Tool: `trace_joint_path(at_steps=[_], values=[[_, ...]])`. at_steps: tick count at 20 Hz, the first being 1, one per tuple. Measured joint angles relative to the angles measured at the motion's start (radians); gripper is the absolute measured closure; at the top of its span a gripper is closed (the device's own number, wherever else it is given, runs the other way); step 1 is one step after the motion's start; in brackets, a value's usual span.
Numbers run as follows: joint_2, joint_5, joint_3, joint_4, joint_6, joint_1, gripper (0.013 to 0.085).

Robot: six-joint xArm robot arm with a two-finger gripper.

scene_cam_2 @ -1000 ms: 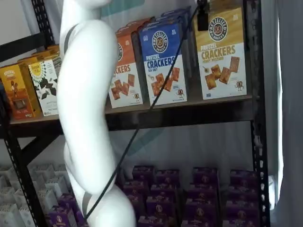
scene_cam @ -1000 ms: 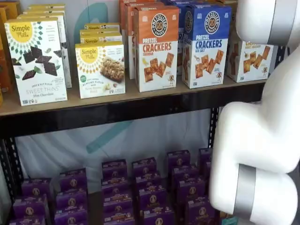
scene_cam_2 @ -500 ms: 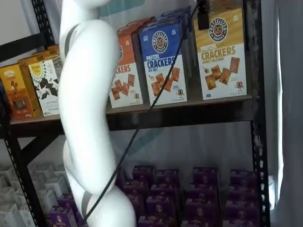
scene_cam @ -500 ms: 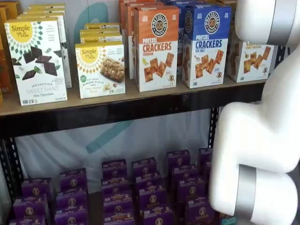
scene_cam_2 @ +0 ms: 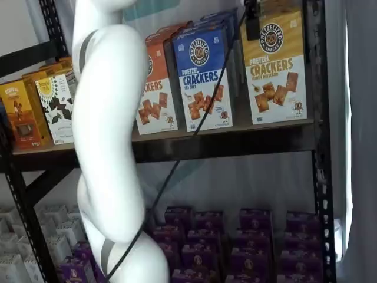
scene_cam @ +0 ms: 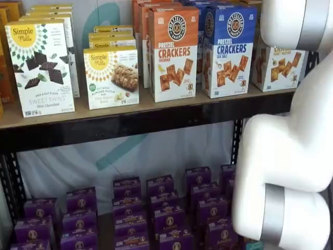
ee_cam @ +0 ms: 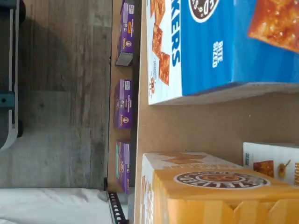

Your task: Retrieve the yellow and white box located on the top shelf, the sixth one from the left

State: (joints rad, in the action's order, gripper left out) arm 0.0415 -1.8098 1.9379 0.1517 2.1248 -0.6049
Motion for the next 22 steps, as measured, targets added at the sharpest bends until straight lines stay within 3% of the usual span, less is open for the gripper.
trace_joint_path(at_steps=[22], values=[[0.017, 0.012, -0.044, -0.003, -0.002, 0.004, 0.013]])
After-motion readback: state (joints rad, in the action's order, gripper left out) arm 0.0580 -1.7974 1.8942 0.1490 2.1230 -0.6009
